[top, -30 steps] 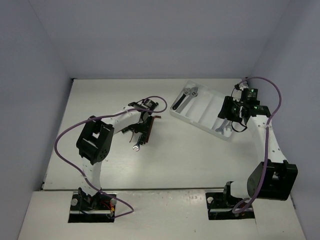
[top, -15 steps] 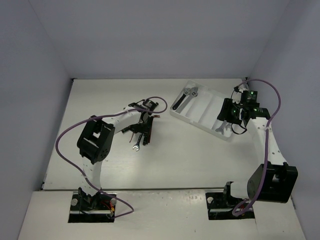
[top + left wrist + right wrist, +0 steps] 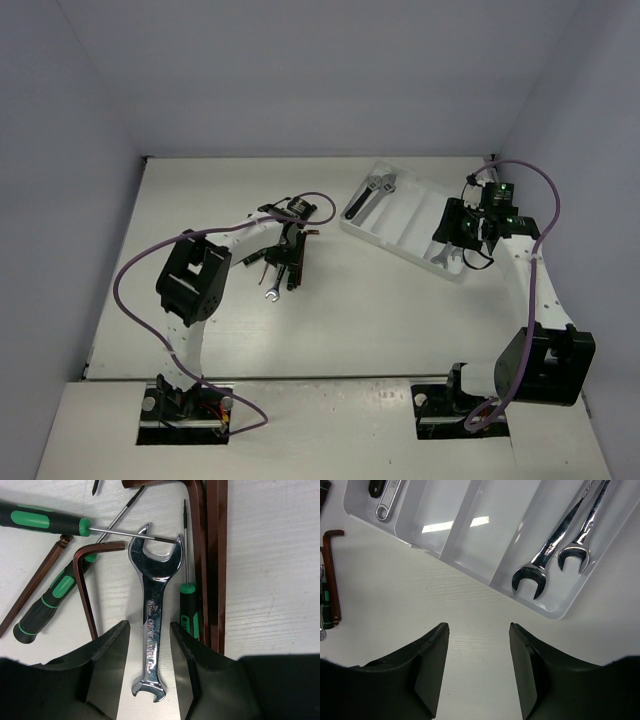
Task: Sort the tools into containers
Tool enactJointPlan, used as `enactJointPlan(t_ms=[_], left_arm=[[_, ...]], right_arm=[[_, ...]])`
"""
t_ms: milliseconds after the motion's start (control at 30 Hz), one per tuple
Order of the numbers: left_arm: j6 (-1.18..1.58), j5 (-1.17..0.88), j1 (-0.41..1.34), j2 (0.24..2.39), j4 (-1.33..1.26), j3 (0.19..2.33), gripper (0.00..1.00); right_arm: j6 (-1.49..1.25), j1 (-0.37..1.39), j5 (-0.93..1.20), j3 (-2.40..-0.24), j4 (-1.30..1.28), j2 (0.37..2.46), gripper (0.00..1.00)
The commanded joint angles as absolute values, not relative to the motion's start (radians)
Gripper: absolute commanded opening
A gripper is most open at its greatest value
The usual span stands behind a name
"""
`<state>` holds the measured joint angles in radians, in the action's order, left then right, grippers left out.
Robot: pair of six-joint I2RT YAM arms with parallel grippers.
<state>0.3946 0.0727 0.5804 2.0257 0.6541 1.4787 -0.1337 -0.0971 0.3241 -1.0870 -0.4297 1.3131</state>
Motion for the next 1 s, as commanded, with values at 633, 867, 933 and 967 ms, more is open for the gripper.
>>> enactJointPlan(t_ms=[633, 867, 933, 967], left_arm=[[0.362, -0.028, 0.557, 2.138, 0.641, 1.410, 0.00], [0.377, -0.070, 0.520, 2.069, 0.634, 1.357, 0.00], [0.385, -0.077, 0.518, 2.042, 0.632, 1.344, 0.00], [0.389, -0.079, 0.518, 2.022, 0.632, 1.340, 0.00]], right_arm=[[-0.127, -0.084, 0.362, -1.101, -0.399, 1.304, 0.50], [-0.157, -0.030, 0.380, -1.104, -0.387, 1.308, 0.50], [-0.175, -0.010, 0.384, -1.101, -0.378, 1.306, 0.50], [-0.183, 0.005, 0.385, -1.099, -0.372, 1.302, 0.50]])
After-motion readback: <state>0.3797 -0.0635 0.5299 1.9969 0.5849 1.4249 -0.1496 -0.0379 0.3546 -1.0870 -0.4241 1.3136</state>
